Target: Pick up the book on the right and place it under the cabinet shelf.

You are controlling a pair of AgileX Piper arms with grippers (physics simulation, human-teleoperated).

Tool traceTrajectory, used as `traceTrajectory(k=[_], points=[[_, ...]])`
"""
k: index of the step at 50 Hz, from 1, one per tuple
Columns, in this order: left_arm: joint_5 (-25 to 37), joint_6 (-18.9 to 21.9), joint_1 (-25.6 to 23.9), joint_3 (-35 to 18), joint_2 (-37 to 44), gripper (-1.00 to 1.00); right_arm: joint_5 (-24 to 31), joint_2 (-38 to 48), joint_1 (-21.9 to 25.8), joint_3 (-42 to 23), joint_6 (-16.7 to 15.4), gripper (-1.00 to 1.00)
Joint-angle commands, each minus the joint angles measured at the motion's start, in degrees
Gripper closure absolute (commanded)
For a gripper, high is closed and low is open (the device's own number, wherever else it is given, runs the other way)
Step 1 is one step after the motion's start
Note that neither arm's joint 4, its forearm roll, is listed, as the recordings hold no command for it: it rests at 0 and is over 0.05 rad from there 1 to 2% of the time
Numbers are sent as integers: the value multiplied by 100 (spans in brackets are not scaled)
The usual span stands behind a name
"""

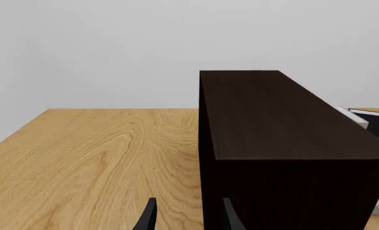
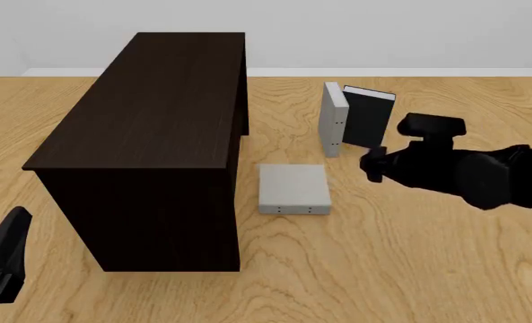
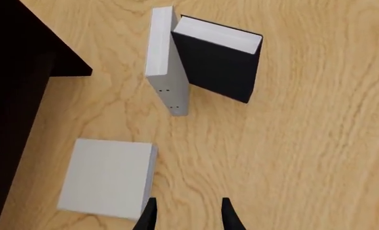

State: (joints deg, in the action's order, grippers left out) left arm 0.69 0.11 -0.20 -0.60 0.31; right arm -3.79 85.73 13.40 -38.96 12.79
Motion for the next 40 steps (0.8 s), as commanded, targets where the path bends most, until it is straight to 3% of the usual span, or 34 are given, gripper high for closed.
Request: traceTrajectory(k=[1, 40], points=[[-17, 14, -17, 2, -10, -100, -772, 851, 185, -46, 511, -100], [9, 22, -17, -21, -20, -100, -1377, 2240, 591, -427, 906, -100]])
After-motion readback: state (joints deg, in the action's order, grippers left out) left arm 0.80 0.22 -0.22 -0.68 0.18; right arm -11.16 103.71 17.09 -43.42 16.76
